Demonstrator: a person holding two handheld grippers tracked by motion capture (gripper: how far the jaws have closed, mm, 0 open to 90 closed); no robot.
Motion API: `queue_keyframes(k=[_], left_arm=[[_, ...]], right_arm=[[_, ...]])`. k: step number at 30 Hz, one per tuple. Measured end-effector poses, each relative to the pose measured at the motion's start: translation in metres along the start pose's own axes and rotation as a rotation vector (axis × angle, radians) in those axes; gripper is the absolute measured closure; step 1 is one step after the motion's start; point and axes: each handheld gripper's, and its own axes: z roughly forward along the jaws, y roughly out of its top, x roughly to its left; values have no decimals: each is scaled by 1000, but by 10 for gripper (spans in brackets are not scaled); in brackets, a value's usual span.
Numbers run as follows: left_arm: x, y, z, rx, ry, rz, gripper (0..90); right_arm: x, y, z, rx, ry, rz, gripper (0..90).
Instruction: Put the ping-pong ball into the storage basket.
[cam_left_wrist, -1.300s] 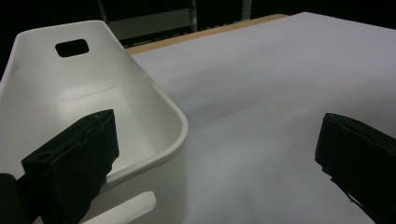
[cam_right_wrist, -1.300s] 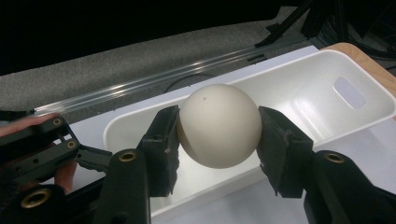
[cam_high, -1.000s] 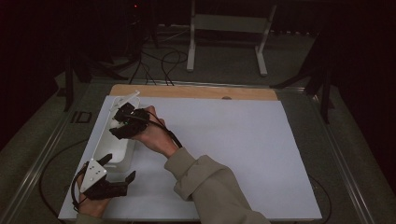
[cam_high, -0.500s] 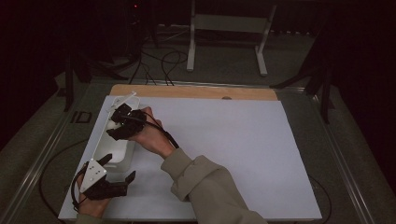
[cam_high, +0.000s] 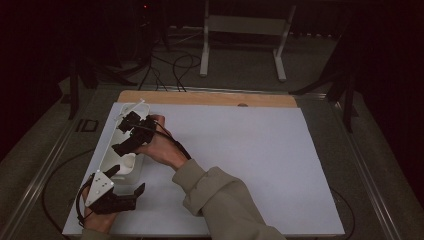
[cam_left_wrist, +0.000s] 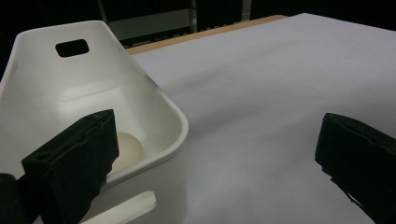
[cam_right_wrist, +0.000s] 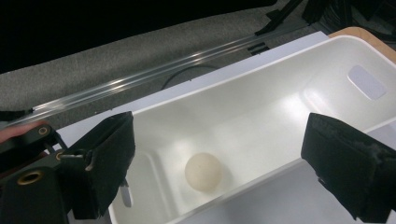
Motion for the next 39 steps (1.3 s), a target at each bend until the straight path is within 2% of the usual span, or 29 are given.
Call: queue_keyframes(k=[4,11,39], left_arm=[[0,0,0,0,0,-1,0],[0,0,0,-1,0,-1,0],[-1,0,1,3,8,5,0]], right_arm=[[0,-1,-2,5,2,6,94],[0,-3,-5,20,0,-18,94],[-18,-26,-33,-19,-22,-1,92]])
